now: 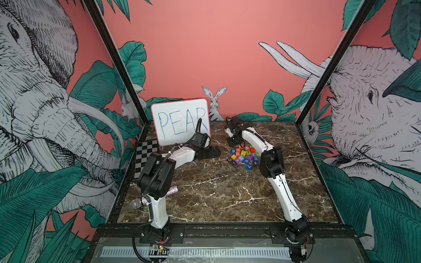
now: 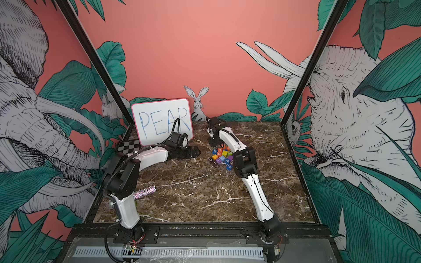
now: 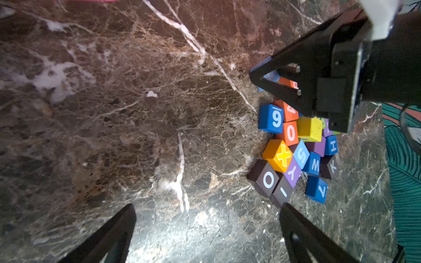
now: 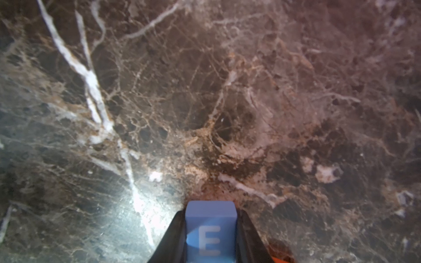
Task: Spell the uppercase word “pear” with letter blocks
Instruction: Pick up the letter block from the center of the board, then place the letter block at the center of the board.
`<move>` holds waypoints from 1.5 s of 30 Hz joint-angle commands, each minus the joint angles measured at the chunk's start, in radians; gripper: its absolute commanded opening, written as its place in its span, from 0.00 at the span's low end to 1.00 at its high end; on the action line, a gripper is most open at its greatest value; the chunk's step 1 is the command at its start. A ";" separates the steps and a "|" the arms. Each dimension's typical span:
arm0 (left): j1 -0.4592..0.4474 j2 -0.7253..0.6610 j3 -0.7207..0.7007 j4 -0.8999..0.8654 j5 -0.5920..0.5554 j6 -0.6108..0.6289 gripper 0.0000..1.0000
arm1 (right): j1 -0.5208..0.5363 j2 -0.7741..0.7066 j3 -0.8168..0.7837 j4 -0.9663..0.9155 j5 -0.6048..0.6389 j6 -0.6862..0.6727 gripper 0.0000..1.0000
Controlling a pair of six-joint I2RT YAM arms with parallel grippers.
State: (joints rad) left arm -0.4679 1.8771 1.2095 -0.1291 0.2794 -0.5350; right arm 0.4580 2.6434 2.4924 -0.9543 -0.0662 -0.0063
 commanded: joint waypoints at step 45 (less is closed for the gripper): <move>0.290 -0.375 -0.364 -0.025 0.069 -0.046 0.99 | 0.282 -0.101 -0.045 0.262 0.078 0.620 0.19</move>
State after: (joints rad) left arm -0.1879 1.5414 0.8635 -0.1368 0.3397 -0.5804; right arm 0.7288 2.5187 2.4397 -0.7326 0.0063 0.5720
